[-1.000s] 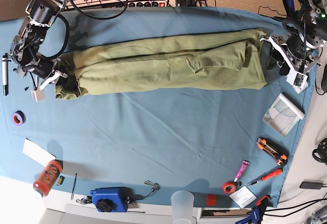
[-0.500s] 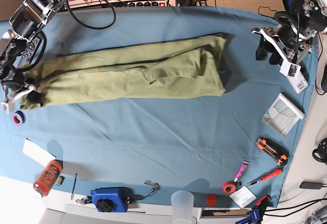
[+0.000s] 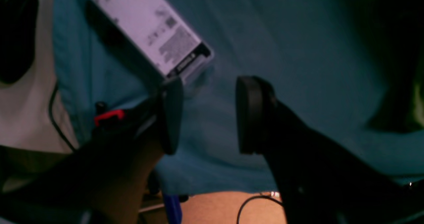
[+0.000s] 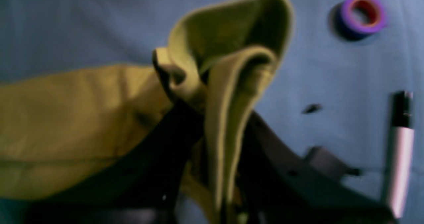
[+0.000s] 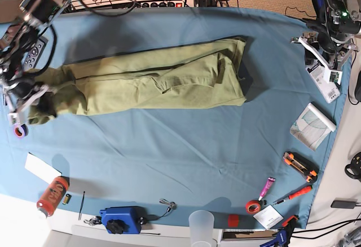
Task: Layout the t-shirt on the table in an organized manner, then fold the t-shirt properly
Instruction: 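Fold the shirt end over toward the left gripper with the right gripper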
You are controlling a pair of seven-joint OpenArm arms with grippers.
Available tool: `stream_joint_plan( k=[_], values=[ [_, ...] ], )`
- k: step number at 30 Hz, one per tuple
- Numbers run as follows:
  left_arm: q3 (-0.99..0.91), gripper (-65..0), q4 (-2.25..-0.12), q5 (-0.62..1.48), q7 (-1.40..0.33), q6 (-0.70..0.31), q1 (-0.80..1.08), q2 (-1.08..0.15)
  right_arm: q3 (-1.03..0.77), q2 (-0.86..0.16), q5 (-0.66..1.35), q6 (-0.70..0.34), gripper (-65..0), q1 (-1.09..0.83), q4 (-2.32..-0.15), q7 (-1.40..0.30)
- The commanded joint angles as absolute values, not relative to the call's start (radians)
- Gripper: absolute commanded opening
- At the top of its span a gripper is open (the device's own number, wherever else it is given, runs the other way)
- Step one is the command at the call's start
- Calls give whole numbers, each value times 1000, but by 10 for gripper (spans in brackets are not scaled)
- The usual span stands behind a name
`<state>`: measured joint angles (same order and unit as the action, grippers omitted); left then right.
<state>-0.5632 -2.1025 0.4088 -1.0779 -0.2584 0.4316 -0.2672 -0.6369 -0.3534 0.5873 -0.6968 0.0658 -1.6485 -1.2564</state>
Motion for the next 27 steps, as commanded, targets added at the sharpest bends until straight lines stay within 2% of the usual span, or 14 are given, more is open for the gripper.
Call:
stream_joint_plan(
  k=[1,7,10,13,21,27],
  values=[
    [-568,-378,-2107,411,-1056,-258,430,-280,-634,-364,621,-698,-650,61,-1692,-1237],
    [-568,-378,-2099,376,-1052,-250,429,-281,-603,-313,735,-698,-650,-27,-1863,-1256],
    [-568,-378,-2099,285,-1021,-180,429,-281,-567,-300,795,-698,-650,-51,-1942,-1284],
    [-568,-378,-2099,268,-1008,-169,429,-292,-500,-291,802,-698,-650,-53,-1963,-1283],
    [-568,-378,-2099,271,-1009,-147,429,-308,-254,-291,645,-698,-650,-53,-1962,-1237],
    [-568,-378,-2099,272,-1011,-138,429,-311,-172,-291,562,-667,-650,-53,-1962,-1234]
  ],
)
